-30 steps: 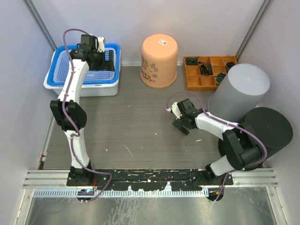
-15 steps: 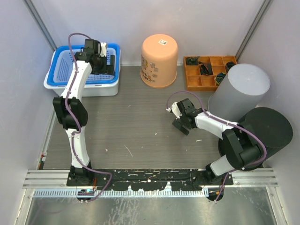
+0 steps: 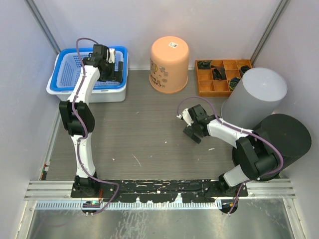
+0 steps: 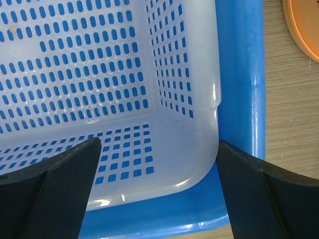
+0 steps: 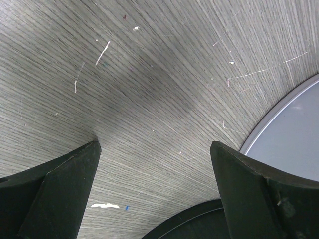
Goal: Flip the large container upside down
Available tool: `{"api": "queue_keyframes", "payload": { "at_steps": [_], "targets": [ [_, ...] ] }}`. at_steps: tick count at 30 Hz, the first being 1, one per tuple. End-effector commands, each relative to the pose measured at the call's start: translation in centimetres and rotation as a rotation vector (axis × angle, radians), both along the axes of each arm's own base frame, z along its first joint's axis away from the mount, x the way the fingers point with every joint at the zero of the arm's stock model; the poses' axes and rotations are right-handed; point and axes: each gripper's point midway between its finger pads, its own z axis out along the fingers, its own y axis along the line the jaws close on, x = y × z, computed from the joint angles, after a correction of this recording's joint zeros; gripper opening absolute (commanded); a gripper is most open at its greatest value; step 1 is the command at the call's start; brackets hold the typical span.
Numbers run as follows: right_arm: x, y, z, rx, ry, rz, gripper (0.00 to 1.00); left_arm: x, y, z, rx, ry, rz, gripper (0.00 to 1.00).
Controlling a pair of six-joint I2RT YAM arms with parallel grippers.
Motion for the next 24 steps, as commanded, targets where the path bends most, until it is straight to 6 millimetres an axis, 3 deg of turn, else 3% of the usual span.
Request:
{"api": "queue_keyframes", "payload": {
  "at_steps": [1, 7, 10, 13, 16, 19, 21, 22, 24],
  "targets": [
    [-3.6, -0.3, -4.7, 0.013, 0.173, -0.013, 1.00, 0.7, -0.1, 0.1, 0.096, -0.029, -0.009, 0.99],
    [-3.4, -0.2, -4.7, 0.011, 0.175, -0.016, 1.00, 0.8, -0.8, -0.4, 0.187, -0.026, -0.016, 0.99],
    [-3.3, -0.1, -4.7, 0.012, 0.173, -0.016, 1.00, 0.8, -0.6, -1.0, 0.280, -0.016, -0.020, 0.90],
    [-3.2, 0.0, -4.6, 0.015, 0.169, -0.017, 1.00, 0.7, -0.5, -2.3, 0.356, 0.019, -0.041, 0.73],
    [-3.1, 0.0, -4.5, 0.018, 0.169, -0.016, 1.00, 0.1, -0.7, -4.1, 0.365, 0.089, -0.069, 0.38],
    [-3.1, 0.0, -4.6, 0.016, 0.169, -0.016, 1.00, -0.2, -0.7, -5.7, 0.372, 0.138, -0.074, 0.21],
    [-3.1, 0.0, -4.6, 0.016, 0.169, -0.016, 1.00, -0.3, -0.5, -6.3, 0.383, 0.150, -0.072, 0.22],
    [-3.1, 0.0, -4.6, 0.017, 0.170, -0.016, 1.00, -0.4, -0.4, -6.5, 0.386, 0.152, -0.072, 0.27],
    [-3.2, 0.1, -4.6, 0.019, 0.172, -0.014, 1.00, -0.4, -0.3, -6.7, 0.391, 0.155, -0.071, 0.50]
  ]
}}
